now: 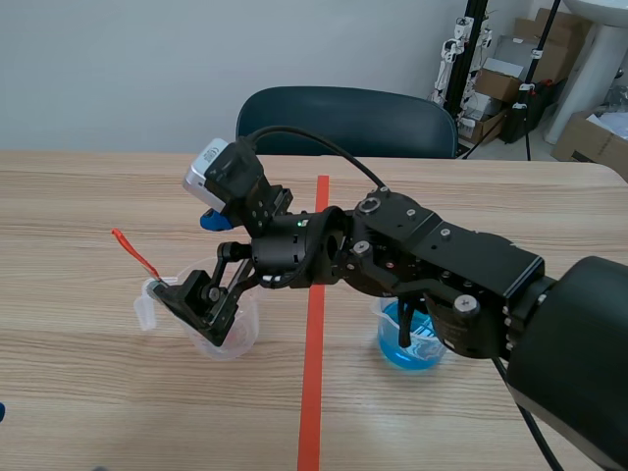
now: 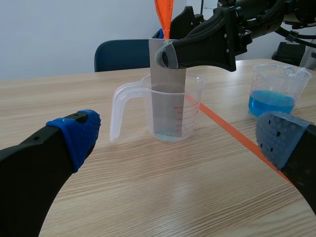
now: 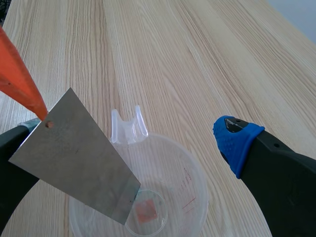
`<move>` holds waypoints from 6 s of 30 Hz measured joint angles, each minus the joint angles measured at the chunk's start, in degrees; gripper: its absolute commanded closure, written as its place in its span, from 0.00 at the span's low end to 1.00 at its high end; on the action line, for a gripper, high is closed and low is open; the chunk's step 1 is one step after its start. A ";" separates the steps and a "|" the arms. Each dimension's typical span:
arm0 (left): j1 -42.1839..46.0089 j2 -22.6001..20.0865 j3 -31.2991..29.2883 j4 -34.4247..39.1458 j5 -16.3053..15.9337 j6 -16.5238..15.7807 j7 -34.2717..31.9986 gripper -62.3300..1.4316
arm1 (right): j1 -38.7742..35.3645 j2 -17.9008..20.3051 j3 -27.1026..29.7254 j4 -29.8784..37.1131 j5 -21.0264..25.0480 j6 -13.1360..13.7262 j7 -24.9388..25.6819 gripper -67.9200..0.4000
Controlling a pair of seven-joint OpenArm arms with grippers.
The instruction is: Do the redox reaction experiment. return to the home posture
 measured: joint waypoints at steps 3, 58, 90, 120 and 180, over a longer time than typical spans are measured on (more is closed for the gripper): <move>0.00 0.00 0.00 0.00 0.00 0.00 0.00 0.00 | 0.00 0.00 0.00 0.00 0.00 0.00 0.00 0.12; 0.00 0.00 0.00 0.00 0.00 0.00 0.00 0.00 | 0.00 0.02 0.00 0.00 0.20 0.00 0.90 0.55; 5.73 -11.54 0.04 1.68 -11.17 0.00 -0.44 0.00 | -0.02 3.19 0.02 3.87 -0.09 -0.90 3.45 0.00; 14.75 -46.86 0.04 19.71 -28.94 0.00 -0.39 0.00 | -11.28 35.21 24.24 35.82 15.02 -1.07 3.23 0.00; 14.43 -26.69 -3.61 34.29 -16.22 6.69 18.08 0.00 | -67.32 39.93 58.80 65.66 6.45 -20.94 1.66 0.00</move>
